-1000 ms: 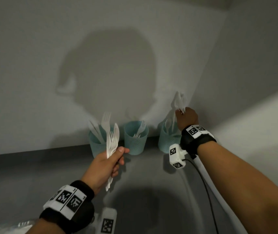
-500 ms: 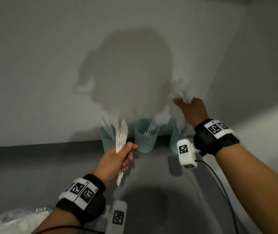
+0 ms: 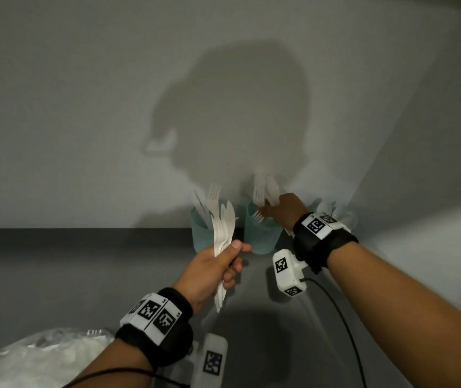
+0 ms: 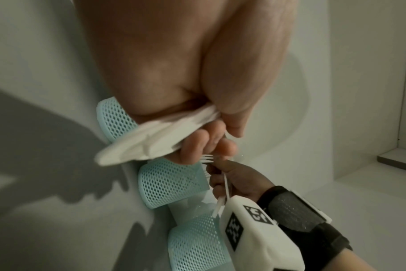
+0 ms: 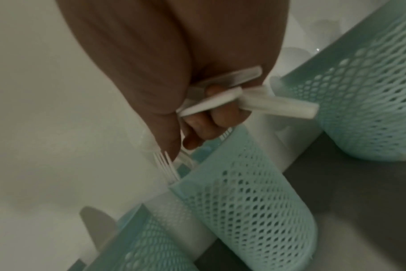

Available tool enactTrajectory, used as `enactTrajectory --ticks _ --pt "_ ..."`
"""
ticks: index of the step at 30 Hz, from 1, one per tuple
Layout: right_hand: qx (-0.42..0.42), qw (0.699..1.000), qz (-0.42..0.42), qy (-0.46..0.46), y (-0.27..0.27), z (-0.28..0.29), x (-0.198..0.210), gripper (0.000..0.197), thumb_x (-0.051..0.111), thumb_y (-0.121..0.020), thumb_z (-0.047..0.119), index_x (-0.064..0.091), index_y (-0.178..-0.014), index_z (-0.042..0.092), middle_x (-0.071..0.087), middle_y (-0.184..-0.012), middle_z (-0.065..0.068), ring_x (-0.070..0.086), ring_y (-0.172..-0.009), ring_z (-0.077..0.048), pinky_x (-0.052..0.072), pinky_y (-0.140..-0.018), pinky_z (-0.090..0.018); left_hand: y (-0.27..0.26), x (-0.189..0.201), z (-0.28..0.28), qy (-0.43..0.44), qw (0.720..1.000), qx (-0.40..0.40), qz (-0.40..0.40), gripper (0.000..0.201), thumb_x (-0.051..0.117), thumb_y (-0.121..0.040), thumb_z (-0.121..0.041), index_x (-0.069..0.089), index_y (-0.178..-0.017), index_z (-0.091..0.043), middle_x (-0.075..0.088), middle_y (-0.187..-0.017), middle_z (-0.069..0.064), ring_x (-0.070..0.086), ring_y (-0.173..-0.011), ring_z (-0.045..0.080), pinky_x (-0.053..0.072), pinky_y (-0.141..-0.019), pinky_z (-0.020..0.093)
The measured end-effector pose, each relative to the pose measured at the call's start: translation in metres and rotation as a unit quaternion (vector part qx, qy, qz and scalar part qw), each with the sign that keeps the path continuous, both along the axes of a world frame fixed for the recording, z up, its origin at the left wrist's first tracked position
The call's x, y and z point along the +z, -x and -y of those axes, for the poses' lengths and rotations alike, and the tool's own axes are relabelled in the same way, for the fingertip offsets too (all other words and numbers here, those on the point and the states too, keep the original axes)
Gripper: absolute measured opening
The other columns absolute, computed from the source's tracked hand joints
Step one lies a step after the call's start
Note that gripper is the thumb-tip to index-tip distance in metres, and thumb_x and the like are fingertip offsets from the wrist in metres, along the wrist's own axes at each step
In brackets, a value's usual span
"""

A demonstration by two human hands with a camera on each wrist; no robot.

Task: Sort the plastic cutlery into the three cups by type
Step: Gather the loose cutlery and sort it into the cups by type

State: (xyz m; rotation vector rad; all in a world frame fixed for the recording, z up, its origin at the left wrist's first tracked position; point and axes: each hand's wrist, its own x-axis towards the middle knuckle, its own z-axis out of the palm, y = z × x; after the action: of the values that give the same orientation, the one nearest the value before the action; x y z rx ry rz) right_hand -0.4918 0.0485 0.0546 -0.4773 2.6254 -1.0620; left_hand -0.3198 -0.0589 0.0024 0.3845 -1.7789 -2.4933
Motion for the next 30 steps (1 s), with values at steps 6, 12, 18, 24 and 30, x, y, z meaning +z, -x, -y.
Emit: enactTrajectory --ticks 6,12,18,24,30 --pt "0.027 0.996 -0.079 -0.007 -0.011 -0.012 0.028 0.023 0.066 -0.085 0.029 0.065 -0.079 0.006 0.063 -0.081 -0.012 0.058 -0.079 -0.025 0.04 -0.063 -0.029 -0.006 0.005 0.001 -0.038 0.999 -0.024 -0.006 0.033 0.045 -0.098 -0.025 0.062 -0.113 -0.002 0.051 -0.064 0.003 0.036 -0.046 0.007 0.033 -0.044 0.02" --pt "0.043 0.991 -0.048 0.121 -0.046 -0.015 0.039 0.025 0.055 -0.092 0.028 0.068 -0.086 0.009 0.055 -0.045 0.006 0.053 -0.047 -0.012 0.044 -0.051 -0.022 -0.011 0.012 -0.002 -0.061 0.997 -0.048 -0.014 0.033 0.042 -0.099 -0.023 0.057 -0.121 -0.003 0.052 -0.064 0.002 0.038 -0.048 0.007 0.035 -0.046 0.019" --pt "0.151 0.943 0.137 0.265 -0.117 -0.029 0.025 0.024 0.066 -0.086 0.015 0.065 -0.08 -0.008 0.062 -0.05 0.001 0.058 -0.044 -0.007 0.042 -0.045 -0.009 -0.021 0.024 -0.004 -0.045 0.992 -0.102 -0.052 0.039 0.047 -0.093 -0.027 0.056 -0.127 -0.012 0.05 -0.065 0.002 0.038 -0.051 0.008 0.036 -0.049 0.021" --pt "0.17 0.949 0.18 0.193 -0.127 -0.032 0.022 0.022 0.073 -0.078 0.029 0.068 -0.071 0.009 0.05 -0.055 -0.015 0.034 -0.041 -0.013 0.022 -0.035 -0.016 -0.037 0.025 -0.008 -0.026 0.987 -0.156 -0.04 0.025 0.05 -0.091 -0.026 0.065 -0.106 -0.011 0.052 -0.06 0.002 0.041 -0.049 0.009 0.039 -0.048 0.021" --pt "0.194 0.943 0.207 0.174 -0.129 -0.03 0.028 0.016 0.073 -0.077 0.018 0.065 -0.072 0.005 0.045 -0.044 -0.003 0.036 -0.036 -0.008 0.02 -0.035 -0.016 -0.046 0.034 -0.009 -0.008 0.979 -0.199 -0.04 0.018 0.049 -0.094 -0.017 0.06 -0.091 -0.004 0.052 -0.061 0.002 0.045 -0.049 0.009 0.044 -0.051 0.022"
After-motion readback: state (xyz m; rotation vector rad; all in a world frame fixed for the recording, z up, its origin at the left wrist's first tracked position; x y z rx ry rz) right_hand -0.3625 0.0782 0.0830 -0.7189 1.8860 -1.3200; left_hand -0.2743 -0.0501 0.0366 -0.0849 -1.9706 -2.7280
